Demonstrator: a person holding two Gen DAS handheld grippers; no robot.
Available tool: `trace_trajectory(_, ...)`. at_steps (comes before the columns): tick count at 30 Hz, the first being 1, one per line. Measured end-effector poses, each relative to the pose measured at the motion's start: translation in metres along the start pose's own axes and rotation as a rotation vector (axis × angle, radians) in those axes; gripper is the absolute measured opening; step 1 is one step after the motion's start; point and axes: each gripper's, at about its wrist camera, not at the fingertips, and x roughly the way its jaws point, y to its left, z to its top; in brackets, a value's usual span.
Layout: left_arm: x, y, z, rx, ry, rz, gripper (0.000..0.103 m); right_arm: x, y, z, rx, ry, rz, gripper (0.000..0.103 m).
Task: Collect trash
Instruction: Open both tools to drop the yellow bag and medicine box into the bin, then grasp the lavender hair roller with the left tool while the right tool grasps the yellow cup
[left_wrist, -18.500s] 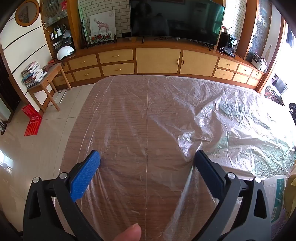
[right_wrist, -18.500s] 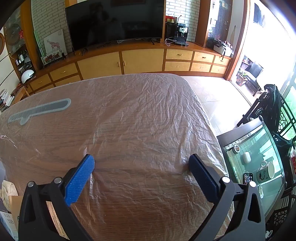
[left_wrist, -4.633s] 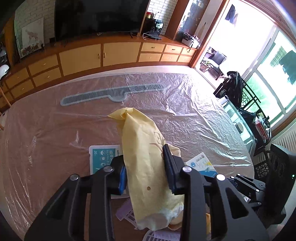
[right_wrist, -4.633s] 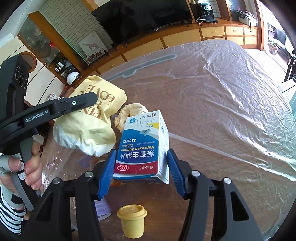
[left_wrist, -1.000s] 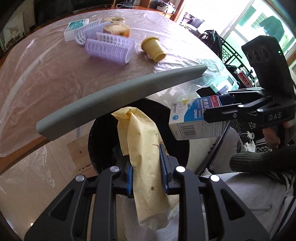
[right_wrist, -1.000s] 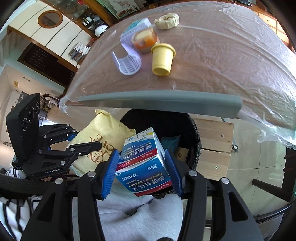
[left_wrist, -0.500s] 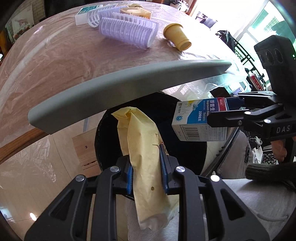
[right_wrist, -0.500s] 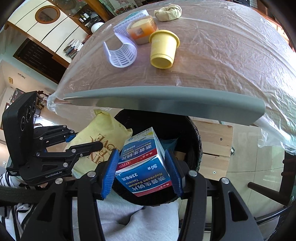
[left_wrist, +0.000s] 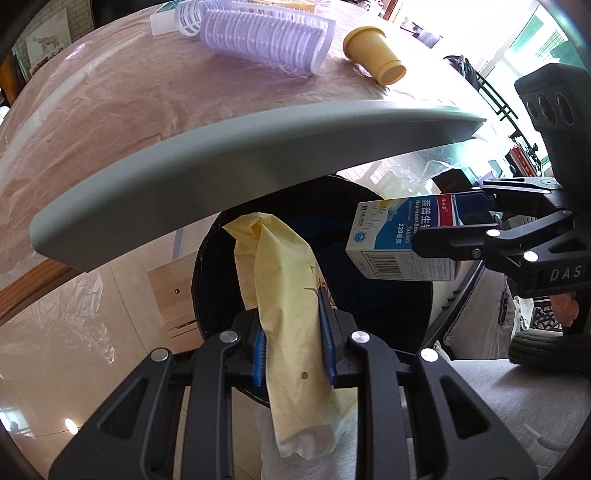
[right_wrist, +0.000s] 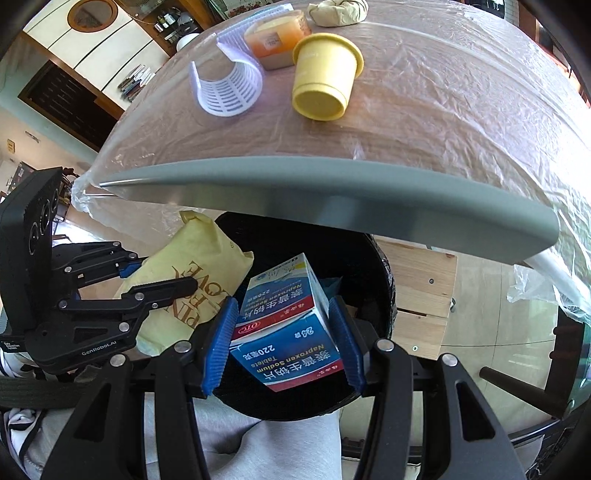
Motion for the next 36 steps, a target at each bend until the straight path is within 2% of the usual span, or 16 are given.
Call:
trace_trajectory(3,0.001,0.001,0.001,0.003,0.000,0.006,0.025,0.002,0.000,0.000,0.002,0.002,-0.009,0.051)
trace_trajectory(6,-0.003,0.001,0.001,0.018,-0.025,-0.025,0.033,0.001,-0.001,-0.001,-0.007,-0.009,0.002,0.052)
trace_trajectory(7,-0.004,0.001,0.001,0.027,-0.031,-0.023,0.045,0.000,-0.001,-0.001,-0.008,-0.010,0.002,0.053)
trace_trajectory(8,-0.006,-0.001,0.001,0.039,-0.039,-0.012,0.055,-0.001,-0.002,-0.001,-0.005,-0.012,0.004,0.063)
trace_trajectory(9,-0.008,-0.002,0.001,0.049,-0.054,0.004,0.069,-0.004,-0.004,-0.002,0.008,-0.018,0.014,0.073)
trace_trajectory(11,-0.014,-0.003,0.001,0.058,-0.071,0.014,0.071,-0.011,-0.008,-0.003,0.028,-0.039,0.038,0.077)
trace_trajectory(17,-0.042,0.005,0.004,0.035,-0.118,-0.016,0.071,-0.054,-0.008,-0.003,0.022,-0.135,0.039,0.077)
trace_trajectory(19,-0.060,0.007,0.007,0.042,-0.161,-0.023,0.075,-0.076,-0.004,0.003,0.003,-0.198,0.001,0.080)
trace_trajectory(20,-0.072,0.009,0.010,0.046,-0.195,-0.031,0.079,-0.082,-0.004,0.006,0.001,-0.221,-0.018,0.086)
trace_trajectory(22,-0.092,0.012,0.016,0.055,-0.267,-0.029,0.094,-0.097,-0.003,0.017,0.008,-0.286,-0.064,0.090)
trace_trajectory(24,-0.105,0.013,0.027,0.075,-0.330,0.009,0.100,-0.102,-0.004,0.032,0.015,-0.322,-0.125,0.091)
trace_trajectory(26,-0.110,0.015,0.041,0.101,-0.356,0.046,0.100,-0.099,-0.002,0.046,0.019,-0.324,-0.197,0.091)
trace_trajectory(29,-0.109,0.013,0.056,0.134,-0.345,0.084,0.100,-0.088,-0.005,0.062,0.008,-0.294,-0.149,0.088)
trace_trajectory(32,-0.108,0.010,0.070,0.159,-0.347,0.222,0.100,-0.080,-0.005,0.073,0.018,-0.278,-0.125,0.087)
trace_trajectory(36,-0.111,0.014,0.081,0.160,-0.360,0.209,0.100,-0.080,-0.009,0.074,0.071,-0.314,-0.074,0.088)
